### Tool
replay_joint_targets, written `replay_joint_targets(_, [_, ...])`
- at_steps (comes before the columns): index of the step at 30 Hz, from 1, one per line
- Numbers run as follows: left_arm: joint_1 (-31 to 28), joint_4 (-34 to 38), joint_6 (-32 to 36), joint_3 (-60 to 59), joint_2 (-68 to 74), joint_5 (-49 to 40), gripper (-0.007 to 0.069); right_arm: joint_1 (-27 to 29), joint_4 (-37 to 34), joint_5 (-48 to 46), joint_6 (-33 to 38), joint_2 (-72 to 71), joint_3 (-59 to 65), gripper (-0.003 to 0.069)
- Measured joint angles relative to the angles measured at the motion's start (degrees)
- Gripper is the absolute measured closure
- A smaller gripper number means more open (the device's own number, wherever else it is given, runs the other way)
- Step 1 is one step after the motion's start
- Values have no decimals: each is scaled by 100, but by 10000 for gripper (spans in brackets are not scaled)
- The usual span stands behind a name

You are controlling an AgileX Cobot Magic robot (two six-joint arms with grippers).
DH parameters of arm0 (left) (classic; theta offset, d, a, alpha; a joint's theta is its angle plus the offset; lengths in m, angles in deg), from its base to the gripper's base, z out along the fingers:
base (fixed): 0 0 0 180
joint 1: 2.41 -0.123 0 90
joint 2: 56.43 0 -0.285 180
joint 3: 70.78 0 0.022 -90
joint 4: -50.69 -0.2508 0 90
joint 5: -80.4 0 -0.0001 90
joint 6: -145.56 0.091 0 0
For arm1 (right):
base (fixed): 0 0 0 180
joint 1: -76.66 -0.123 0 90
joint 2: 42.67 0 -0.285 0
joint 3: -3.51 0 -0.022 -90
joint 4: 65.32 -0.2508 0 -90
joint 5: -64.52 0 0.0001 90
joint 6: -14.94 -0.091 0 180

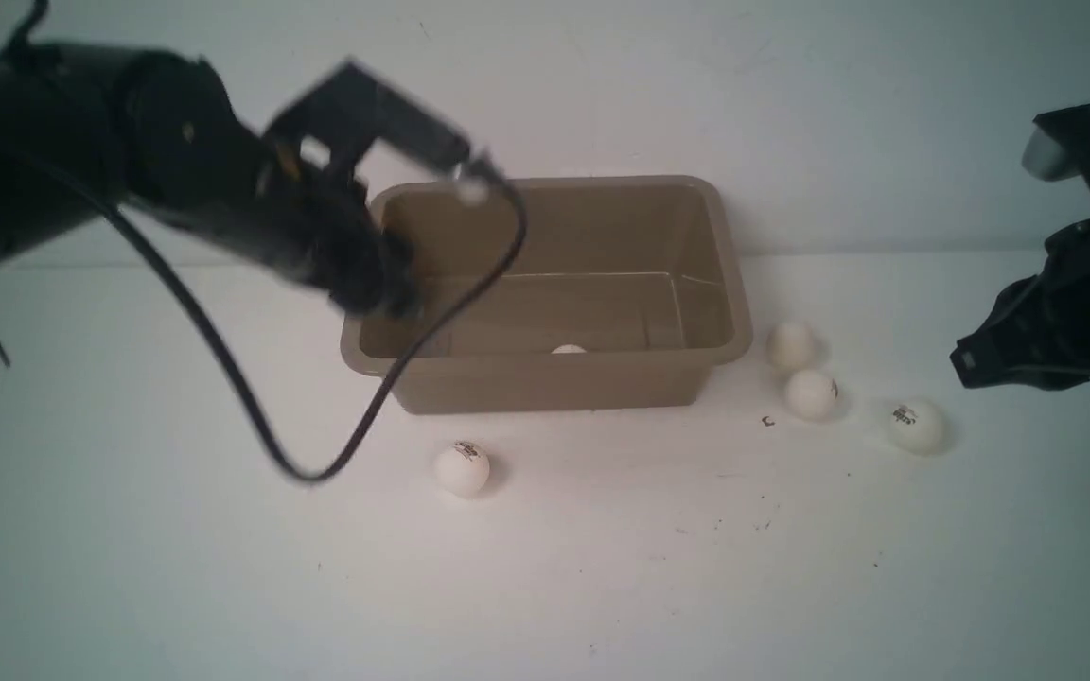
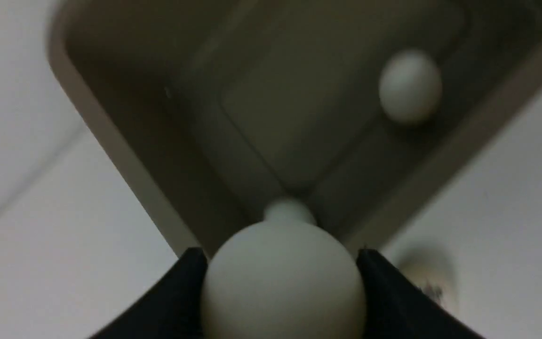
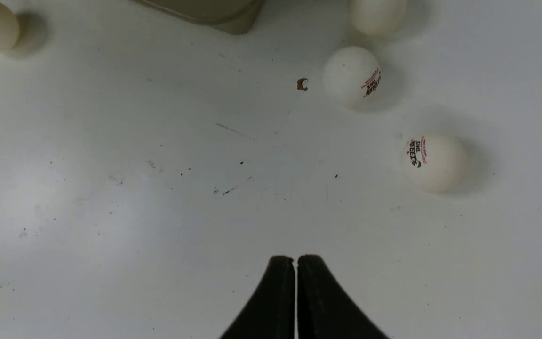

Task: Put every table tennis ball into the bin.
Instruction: Use the left arm to put the table tennis ball into the box

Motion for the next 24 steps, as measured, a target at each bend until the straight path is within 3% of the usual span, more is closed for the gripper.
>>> replay_joint_targets(9, [7,51,-175,1809,1828,68,275,0,0,0,5,0,0,661])
replay_joint_targets(17, [7,252,-91,2378,2636,-194,263,0,0,-30,10,0,0,660])
replay_joint_targets(24, [7,377,-377,2586,2683,-391,78,0,0,-84,10,0,0,660])
